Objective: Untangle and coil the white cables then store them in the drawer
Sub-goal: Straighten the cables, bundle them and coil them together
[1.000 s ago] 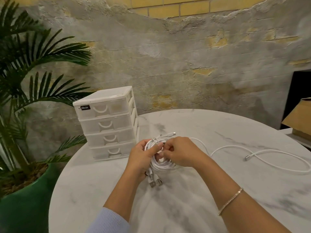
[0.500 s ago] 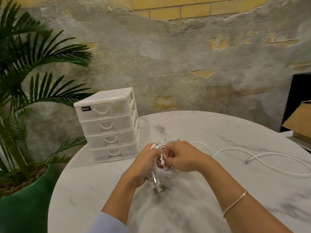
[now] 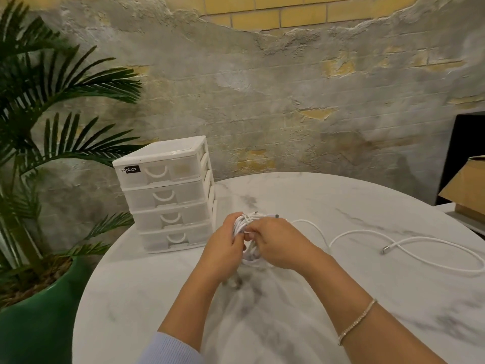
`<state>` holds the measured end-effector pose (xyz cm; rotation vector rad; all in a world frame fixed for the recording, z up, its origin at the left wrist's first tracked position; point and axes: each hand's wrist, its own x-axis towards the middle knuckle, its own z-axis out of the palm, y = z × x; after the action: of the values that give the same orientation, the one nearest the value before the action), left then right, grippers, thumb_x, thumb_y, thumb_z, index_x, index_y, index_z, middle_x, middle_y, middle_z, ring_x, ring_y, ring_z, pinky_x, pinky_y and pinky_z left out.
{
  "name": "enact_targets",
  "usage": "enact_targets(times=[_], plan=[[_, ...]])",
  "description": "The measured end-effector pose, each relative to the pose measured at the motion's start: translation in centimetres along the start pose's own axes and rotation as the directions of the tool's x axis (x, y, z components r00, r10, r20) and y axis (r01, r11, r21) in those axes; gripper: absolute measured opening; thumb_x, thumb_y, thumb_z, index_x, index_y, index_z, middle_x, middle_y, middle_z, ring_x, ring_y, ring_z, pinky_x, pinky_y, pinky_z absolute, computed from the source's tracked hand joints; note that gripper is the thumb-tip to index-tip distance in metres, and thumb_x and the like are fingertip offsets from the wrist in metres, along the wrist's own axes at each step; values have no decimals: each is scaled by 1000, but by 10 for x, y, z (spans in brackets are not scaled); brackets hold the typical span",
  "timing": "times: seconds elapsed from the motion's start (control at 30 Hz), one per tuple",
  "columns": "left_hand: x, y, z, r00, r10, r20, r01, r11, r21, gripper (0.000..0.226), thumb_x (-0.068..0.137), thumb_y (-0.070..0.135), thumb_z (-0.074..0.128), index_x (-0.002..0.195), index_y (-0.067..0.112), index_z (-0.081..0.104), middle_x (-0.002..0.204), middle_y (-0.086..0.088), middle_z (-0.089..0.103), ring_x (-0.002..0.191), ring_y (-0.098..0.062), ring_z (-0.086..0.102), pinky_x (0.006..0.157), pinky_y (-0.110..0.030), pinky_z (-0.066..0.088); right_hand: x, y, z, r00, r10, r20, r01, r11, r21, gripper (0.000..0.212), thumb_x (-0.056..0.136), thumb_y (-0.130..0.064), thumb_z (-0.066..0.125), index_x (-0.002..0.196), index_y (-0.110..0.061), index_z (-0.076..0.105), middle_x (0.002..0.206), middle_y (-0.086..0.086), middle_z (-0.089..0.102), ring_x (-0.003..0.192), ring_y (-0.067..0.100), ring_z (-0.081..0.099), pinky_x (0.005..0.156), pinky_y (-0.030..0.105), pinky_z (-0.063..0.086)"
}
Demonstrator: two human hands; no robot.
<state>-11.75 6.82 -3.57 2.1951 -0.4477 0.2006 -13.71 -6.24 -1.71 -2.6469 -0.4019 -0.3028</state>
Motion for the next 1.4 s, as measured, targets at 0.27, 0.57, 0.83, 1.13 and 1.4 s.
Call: enact_targets(times=[0.27, 0.57, 0.83, 1.13, 1.4], plan=[[3, -1, 9, 989, 122, 85, -140, 955, 263, 29, 92, 14, 49, 116, 31, 53, 110, 2, 61, 102, -16, 56, 83, -29, 45, -3, 1, -11, 972, -2, -234, -15, 998, -67, 24, 93, -33, 50, 96, -15, 67, 97, 2, 60, 92, 21, 56, 72, 24, 34], [-4, 13, 10, 970, 193, 151, -216, 964, 155, 43, 80, 30, 72, 118, 25, 54, 75, 17, 55, 70, -2, 56, 59, -2, 37, -4, 20, -20, 938, 332, -103, -186, 731, 656, 20, 68, -27, 82, 67, -14, 68, 54, -9, 61, 52, 3, 53, 55, 17, 42], [-6, 15, 17, 975, 211, 77, -214, 976, 44, 59, 76, 25, 77, 121, 30, 40, 87, 18, 54, 73, -1, 55, 66, -5, 38, -6, 34, -17, 896, 408, 173, -372, 478, 796, 22, 77, -25, 76, 81, -5, 67, 68, 7, 67, 52, 14, 59, 48, 20, 50], [-4, 9, 18, 976, 210, -49, -210, 978, 18, 32, 66, 21, 84, 80, 32, 57, 76, 16, 58, 63, 0, 55, 60, -8, 39, -3, 39, -16, 817, 474, 327, -515, 348, 783, 34, 92, -39, 57, 96, -8, 69, 97, 13, 69, 75, 22, 64, 67, 30, 51], [-5, 8, 8, 984, -88, -152, 63, 984, -164, 26, 70, 19, 81, 76, 22, 56, 68, 6, 64, 54, -10, 62, 42, -10, 39, -6, 39, -16, 855, 347, 386, -491, 300, 818, 61, 92, -60, 34, 100, -9, 67, 73, 10, 66, 61, 23, 62, 64, 38, 57]])
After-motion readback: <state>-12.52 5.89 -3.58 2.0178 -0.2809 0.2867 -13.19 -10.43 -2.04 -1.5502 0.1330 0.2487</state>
